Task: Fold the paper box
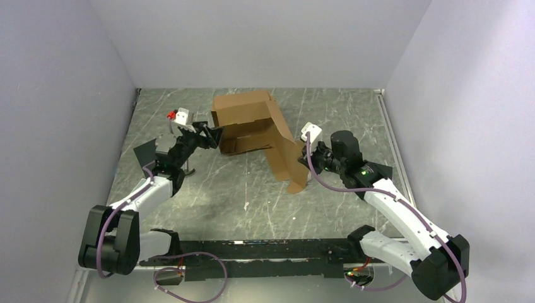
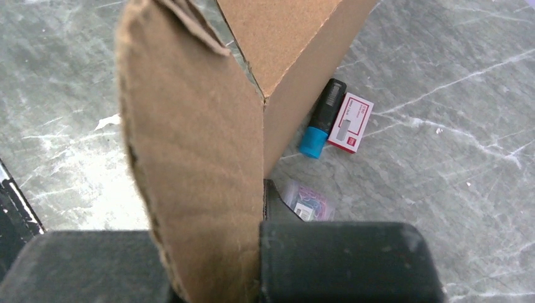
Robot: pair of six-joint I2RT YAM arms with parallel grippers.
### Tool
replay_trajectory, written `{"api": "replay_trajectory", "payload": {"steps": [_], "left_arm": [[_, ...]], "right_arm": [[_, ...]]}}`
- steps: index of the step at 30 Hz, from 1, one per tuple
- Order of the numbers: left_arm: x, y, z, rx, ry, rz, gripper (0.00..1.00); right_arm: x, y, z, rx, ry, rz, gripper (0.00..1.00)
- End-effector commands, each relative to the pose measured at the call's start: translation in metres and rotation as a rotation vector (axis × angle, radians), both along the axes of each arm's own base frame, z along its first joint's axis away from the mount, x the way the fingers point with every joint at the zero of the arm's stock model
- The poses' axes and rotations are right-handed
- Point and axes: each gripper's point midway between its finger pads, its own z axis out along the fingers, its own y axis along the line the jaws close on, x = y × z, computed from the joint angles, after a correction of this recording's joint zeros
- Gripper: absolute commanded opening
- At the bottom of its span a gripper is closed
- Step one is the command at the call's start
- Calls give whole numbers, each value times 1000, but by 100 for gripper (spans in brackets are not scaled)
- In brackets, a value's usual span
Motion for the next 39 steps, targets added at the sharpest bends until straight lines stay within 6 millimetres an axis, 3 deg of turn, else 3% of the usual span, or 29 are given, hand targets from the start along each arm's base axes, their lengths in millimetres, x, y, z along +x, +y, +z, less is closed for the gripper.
{"api": "replay_trajectory", "payload": {"steps": [1,4,10,20,33,39], "left_arm": [[-9,0,12,-40,-26,-30,80],[-15,1,12,-46,-20,-36,81],[-25,8,18,-68,-48,-3,94],[-2,2,31,-50,-95,-24,96],[11,-6,47,-132,-134,-54,93],[23,-9,43,-161,-110,-52,78]], "right_arm": [[11,-5,12,20,-54,-56,0],[13,-5,11,19,-53,-63,0],[12,-3,10,25,-43,-55,0],[7,4,11,50,-14,-17,0],[4,9,11,62,1,8,0],[-4,18,19,93,18,66,0]]}}
